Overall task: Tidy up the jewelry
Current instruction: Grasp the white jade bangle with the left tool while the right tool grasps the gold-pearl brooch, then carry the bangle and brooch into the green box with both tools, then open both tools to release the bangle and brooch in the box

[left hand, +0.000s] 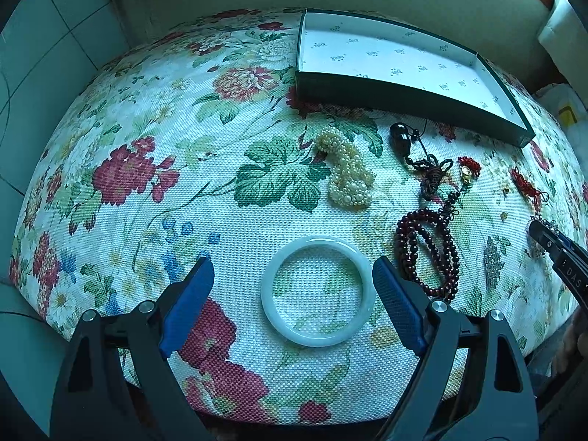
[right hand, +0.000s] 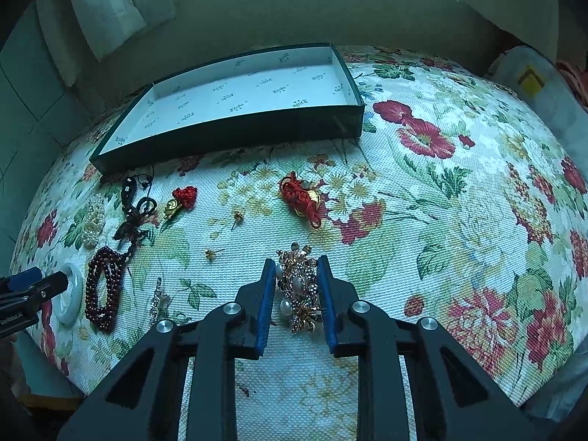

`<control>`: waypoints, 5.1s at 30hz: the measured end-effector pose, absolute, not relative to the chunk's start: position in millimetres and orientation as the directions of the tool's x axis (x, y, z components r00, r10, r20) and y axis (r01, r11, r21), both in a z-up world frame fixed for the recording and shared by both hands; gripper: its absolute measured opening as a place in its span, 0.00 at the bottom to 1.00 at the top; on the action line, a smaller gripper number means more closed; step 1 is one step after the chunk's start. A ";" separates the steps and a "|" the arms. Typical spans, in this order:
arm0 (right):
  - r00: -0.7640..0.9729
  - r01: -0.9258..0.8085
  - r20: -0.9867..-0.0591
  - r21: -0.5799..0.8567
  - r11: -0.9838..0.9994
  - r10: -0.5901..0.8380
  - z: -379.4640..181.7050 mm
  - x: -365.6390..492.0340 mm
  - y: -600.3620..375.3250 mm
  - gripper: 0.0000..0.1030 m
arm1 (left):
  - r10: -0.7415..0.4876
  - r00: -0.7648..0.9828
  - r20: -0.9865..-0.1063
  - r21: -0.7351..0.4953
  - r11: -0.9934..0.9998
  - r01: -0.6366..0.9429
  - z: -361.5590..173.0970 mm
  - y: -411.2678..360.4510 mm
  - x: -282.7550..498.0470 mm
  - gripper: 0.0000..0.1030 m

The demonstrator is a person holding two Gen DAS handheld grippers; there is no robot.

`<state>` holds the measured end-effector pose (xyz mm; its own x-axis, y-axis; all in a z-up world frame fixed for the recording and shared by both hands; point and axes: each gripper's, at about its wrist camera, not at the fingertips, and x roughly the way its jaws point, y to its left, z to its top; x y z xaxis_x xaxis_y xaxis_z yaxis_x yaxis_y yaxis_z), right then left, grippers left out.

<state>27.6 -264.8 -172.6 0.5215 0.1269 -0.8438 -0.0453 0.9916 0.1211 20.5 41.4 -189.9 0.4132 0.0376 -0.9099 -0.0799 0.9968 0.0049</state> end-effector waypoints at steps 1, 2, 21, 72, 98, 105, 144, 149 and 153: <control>0.521 -0.046 -0.844 0.123 0.991 0.129 -172.8 27.0 -264.9 0.23 | 0.038 0.410 -0.911 0.007 0.997 -0.076 -191.8 40.4 20.6 0.85; 0.521 -0.045 -0.844 0.124 0.991 0.129 -173.1 27.1 -265.3 0.23 | 0.039 0.405 -0.913 0.011 0.997 -0.072 -193.7 39.2 20.8 0.85; 0.518 -0.046 -0.844 0.136 0.990 0.140 -175.2 26.9 -266.1 0.23 | 0.027 0.383 -0.923 -0.003 0.997 -0.079 -212.6 42.0 17.5 0.98; 0.632 -0.077 -0.751 0.183 0.980 0.190 -111.5 45.1 -270.2 0.22 | -0.056 0.563 -0.825 -0.028 0.998 0.058 -142.0 14.8 56.2 0.68; 0.600 -0.066 -0.783 0.154 0.986 0.163 -152.7 197.3 -267.2 0.22 | -0.064 0.582 -0.811 -0.014 0.996 0.091 -171.2 -27.0 219.8 0.68; 0.572 -0.060 -0.806 0.146 0.987 0.154 -170.9 202.3 -268.5 0.22 | -0.056 0.553 -0.831 -0.014 0.997 0.080 -189.3 -25.0 222.8 0.69; 0.648 -0.087 -0.746 0.131 0.988 0.156 -118.7 163.4 -264.1 0.56 | -0.047 0.590 -0.806 -0.004 0.997 0.073 -148.9 -20.5 180.8 0.84; 0.628 -0.096 -0.760 0.138 0.986 0.167 -117.2 129.5 -262.0 0.56 | -0.055 0.581 -0.812 -0.015 0.997 0.073 -141.9 -18.2 149.7 0.84; 0.604 -0.096 -0.777 0.147 0.984 0.175 -122.4 101.3 -261.7 0.56 | -0.061 0.568 -0.821 -0.025 0.997 0.072 -143.5 -18.2 120.7 0.84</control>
